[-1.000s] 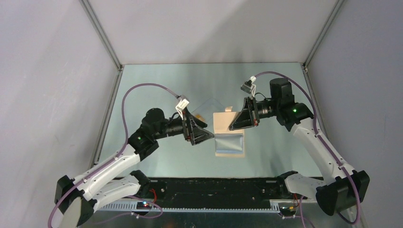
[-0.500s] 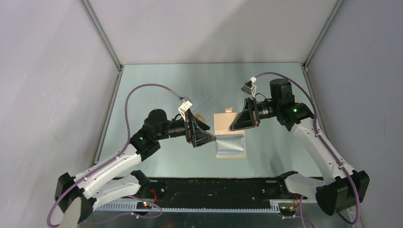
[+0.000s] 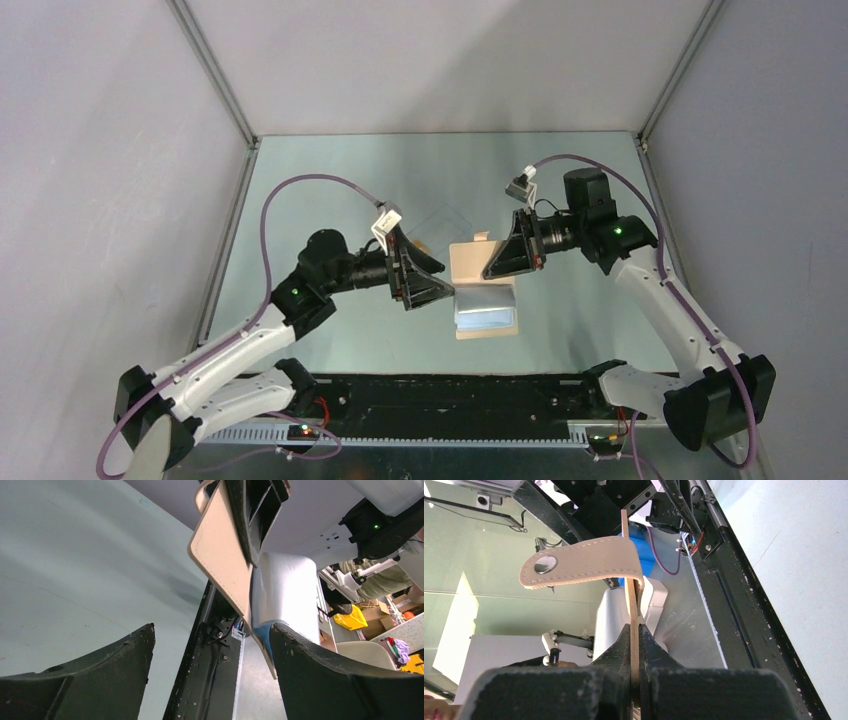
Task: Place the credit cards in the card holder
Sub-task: Open the card holder.
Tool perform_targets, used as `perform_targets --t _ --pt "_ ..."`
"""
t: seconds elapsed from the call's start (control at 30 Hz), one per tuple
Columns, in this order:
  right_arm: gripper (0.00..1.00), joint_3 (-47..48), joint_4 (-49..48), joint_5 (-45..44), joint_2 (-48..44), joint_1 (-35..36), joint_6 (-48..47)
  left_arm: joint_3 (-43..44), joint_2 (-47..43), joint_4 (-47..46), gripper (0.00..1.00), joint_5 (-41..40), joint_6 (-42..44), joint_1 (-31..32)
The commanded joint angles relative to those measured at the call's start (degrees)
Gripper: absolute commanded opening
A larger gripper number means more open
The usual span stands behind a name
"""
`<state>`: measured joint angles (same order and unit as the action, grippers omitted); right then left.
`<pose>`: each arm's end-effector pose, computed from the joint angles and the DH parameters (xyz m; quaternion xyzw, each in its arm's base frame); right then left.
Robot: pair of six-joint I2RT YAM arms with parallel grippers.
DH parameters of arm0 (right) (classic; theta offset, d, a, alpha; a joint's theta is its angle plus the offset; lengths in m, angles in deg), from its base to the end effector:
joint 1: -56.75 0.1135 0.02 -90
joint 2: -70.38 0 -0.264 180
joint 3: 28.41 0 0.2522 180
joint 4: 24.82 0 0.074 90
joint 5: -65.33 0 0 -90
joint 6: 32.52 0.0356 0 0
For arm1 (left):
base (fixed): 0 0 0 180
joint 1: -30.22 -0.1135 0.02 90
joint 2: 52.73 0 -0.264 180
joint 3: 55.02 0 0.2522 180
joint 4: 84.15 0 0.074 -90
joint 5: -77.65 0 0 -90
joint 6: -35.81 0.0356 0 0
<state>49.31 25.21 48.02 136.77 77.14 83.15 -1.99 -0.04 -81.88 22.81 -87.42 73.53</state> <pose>0.2015 0.1111 0.3521 -0.2228 0.7371 0.6281 0.1119 0.1425 -0.1625 0.3215 0.2693 0.6642 -0.5809 0.3857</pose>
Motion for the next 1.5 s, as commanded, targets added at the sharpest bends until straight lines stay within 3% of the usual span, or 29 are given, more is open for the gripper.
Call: perform_targets --t 0.0,0.53,0.87,1.33,1.4,1.47 --pt "0.00 0.3 0.7 0.2 0.2 0.8 -1.3 3.8 -0.7 -2.8 0.88 1.4 -1.1 0.4" --pt "0.00 0.3 -2.7 -0.4 -0.3 2.1 2.4 2.9 1.6 -8.4 0.80 -0.2 -6.0 0.7" --pt "0.02 0.3 -5.5 -1.7 -0.3 2.6 5.6 2.4 0.2 -10.8 0.82 -1.5 -5.8 0.8" --pt "0.25 0.1 -10.7 -3.4 -0.2 3.9 10.9 2.7 6.1 -10.9 0.72 -1.0 -9.0 1.1" --pt "0.30 -0.7 -12.8 -3.6 -0.5 3.8 12.6 3.0 6.9 -10.9 0.66 -0.8 -9.6 1.1" --pt "0.34 -1.5 -14.7 -4.2 -1.0 3.6 14.2 3.2 7.4 -11.0 0.53 -0.8 -10.4 1.1"
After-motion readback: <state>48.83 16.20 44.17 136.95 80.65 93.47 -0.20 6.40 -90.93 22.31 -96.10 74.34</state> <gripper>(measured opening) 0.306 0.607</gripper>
